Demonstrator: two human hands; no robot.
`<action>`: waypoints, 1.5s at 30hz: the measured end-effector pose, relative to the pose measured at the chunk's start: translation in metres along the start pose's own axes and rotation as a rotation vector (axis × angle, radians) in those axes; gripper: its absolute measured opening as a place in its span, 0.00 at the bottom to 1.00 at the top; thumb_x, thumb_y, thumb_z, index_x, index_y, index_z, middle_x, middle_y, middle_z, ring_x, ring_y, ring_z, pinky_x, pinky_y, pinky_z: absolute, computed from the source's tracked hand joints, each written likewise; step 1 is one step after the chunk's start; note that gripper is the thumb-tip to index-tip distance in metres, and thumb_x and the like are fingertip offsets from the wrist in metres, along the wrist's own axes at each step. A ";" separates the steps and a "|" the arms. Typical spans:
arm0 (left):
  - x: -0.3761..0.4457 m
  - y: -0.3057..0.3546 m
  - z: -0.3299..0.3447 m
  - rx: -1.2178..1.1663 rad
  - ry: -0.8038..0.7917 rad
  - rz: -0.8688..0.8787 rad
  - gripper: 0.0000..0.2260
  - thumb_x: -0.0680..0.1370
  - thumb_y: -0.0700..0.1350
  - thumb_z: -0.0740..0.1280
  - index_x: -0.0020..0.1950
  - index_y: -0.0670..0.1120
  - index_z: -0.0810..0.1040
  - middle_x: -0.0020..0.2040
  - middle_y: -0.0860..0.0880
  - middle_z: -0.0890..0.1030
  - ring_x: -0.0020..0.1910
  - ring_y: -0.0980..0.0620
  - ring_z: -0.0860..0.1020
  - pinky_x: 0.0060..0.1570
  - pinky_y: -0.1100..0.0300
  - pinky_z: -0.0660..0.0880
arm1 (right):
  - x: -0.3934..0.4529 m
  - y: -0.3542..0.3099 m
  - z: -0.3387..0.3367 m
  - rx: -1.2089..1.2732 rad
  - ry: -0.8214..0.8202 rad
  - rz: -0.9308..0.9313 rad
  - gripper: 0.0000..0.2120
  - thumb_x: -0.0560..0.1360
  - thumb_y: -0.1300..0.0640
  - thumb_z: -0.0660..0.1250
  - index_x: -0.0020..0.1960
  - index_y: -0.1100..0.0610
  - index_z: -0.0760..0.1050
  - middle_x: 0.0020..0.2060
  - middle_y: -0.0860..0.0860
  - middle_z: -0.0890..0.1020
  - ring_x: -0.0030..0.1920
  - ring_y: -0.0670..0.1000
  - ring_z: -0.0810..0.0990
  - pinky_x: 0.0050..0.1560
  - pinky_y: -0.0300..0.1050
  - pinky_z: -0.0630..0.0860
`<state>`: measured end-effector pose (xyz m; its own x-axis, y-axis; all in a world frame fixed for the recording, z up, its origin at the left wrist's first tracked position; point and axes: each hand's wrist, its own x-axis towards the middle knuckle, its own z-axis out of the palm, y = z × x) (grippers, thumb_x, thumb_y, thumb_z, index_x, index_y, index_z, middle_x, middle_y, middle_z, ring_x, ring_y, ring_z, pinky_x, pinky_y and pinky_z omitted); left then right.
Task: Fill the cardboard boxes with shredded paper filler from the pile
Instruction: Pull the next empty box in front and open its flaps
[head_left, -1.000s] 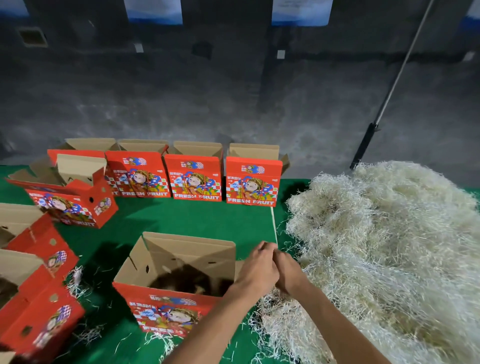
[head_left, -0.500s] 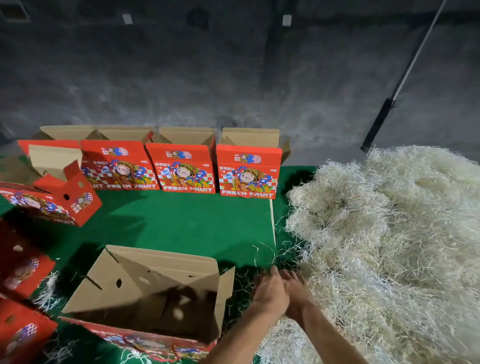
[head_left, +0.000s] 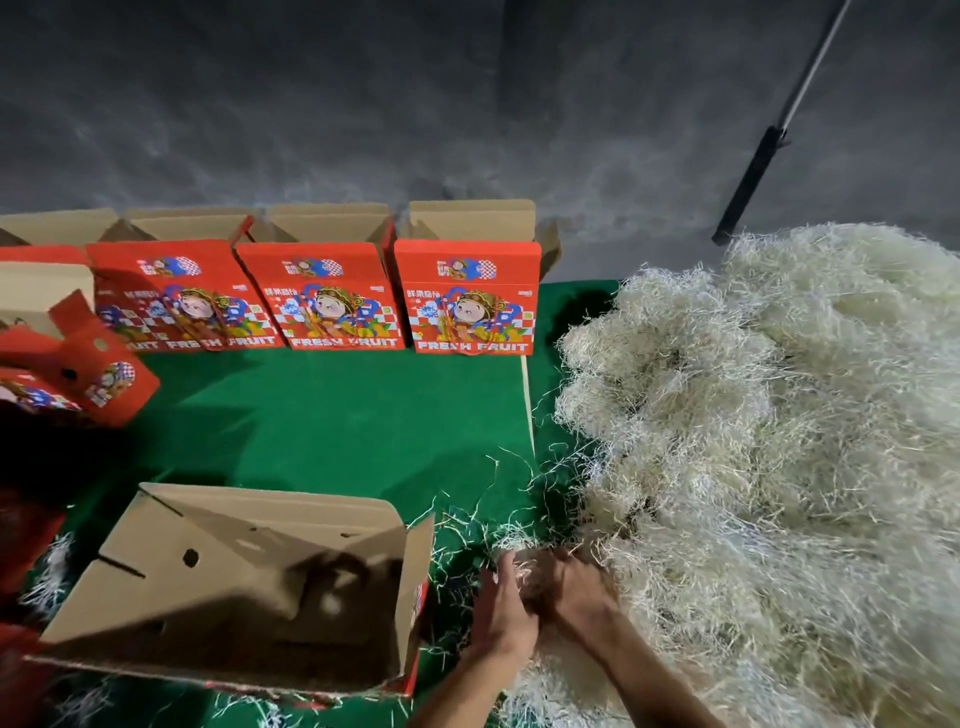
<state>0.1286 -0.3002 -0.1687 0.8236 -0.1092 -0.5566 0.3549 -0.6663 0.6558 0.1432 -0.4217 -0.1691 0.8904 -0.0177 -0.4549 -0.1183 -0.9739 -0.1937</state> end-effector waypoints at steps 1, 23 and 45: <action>0.002 -0.001 -0.001 -0.022 0.020 -0.002 0.43 0.77 0.34 0.67 0.80 0.61 0.48 0.69 0.46 0.65 0.51 0.54 0.77 0.36 0.70 0.77 | 0.002 -0.001 -0.001 0.027 0.009 0.004 0.15 0.85 0.50 0.56 0.61 0.57 0.77 0.49 0.51 0.83 0.34 0.47 0.77 0.40 0.36 0.79; 0.017 0.072 -0.034 -0.744 0.472 -0.181 0.17 0.82 0.44 0.63 0.70 0.41 0.69 0.64 0.41 0.74 0.59 0.42 0.75 0.56 0.47 0.74 | -0.024 0.053 -0.098 0.115 0.495 0.215 0.34 0.79 0.30 0.44 0.77 0.50 0.59 0.67 0.51 0.76 0.72 0.53 0.69 0.78 0.58 0.50; -0.108 0.122 -0.246 -0.516 0.396 0.400 0.10 0.79 0.33 0.60 0.45 0.47 0.73 0.41 0.50 0.77 0.28 0.62 0.74 0.24 0.68 0.67 | -0.093 -0.191 -0.239 1.605 0.302 -0.145 0.60 0.57 0.32 0.79 0.79 0.52 0.55 0.75 0.53 0.66 0.69 0.57 0.70 0.70 0.61 0.66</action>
<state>0.1917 -0.1879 0.0967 0.9955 0.0681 -0.0659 0.0779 -0.1918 0.9783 0.1875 -0.2881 0.1180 0.9596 -0.1817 -0.2148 -0.1676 0.2439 -0.9552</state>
